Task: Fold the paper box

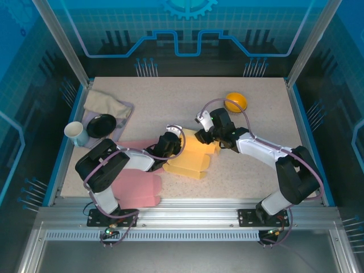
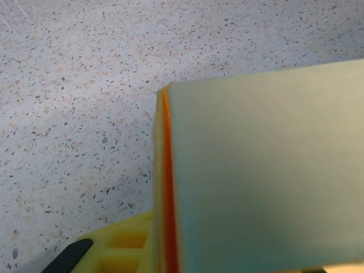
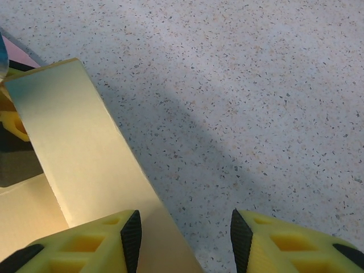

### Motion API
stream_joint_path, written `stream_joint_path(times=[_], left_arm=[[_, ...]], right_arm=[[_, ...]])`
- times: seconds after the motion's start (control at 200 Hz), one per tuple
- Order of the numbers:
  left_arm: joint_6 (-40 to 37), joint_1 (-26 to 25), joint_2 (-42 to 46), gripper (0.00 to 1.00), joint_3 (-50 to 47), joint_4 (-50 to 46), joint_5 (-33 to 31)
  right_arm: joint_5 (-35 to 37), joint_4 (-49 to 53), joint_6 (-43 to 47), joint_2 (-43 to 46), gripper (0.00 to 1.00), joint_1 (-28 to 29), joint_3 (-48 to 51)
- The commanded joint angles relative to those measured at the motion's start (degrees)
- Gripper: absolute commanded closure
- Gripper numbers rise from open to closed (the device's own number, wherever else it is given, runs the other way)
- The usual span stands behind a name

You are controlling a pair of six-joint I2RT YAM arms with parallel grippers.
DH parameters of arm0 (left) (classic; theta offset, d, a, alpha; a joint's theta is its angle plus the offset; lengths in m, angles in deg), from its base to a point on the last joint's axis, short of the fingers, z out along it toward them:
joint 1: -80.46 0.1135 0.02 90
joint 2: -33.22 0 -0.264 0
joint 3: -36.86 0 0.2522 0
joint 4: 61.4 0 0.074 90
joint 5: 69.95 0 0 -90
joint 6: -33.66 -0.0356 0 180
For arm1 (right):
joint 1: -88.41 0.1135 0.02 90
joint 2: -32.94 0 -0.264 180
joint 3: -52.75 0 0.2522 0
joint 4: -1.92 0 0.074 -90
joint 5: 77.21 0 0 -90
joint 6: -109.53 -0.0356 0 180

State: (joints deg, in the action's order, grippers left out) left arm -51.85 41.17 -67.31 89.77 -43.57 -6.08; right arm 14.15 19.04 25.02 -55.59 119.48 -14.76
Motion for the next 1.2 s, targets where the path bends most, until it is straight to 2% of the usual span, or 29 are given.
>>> stream_joint_path(times=[0.0,0.28,0.585,0.905,1.19], left_arm=[[-0.1,-0.2,-0.7,0.76,-0.9,-0.2,-0.2],[0.1,0.1,7.0,0.58,-5.5,0.2,3.9],[4.3,2.5,17.6,0.55,-16.4,3.1,6.1],[5.1,2.5,11.5,0.55,-10.3,4.6,9.6],[4.5,2.5,1.5,0.6,-0.9,1.3,6.7]], right_arm=[[-1.0,1.7,-0.7,-1.5,0.52,-0.6,0.0],[-1.2,1.8,-1.0,-1.4,0.53,-0.6,0.2],[-1.2,1.7,-1.7,-1.1,0.53,-0.6,0.4],[-1.4,1.5,-2.5,-1.8,0.53,-0.4,0.0],[-1.9,1.6,-2.9,-2.3,0.53,-0.2,-0.7]])
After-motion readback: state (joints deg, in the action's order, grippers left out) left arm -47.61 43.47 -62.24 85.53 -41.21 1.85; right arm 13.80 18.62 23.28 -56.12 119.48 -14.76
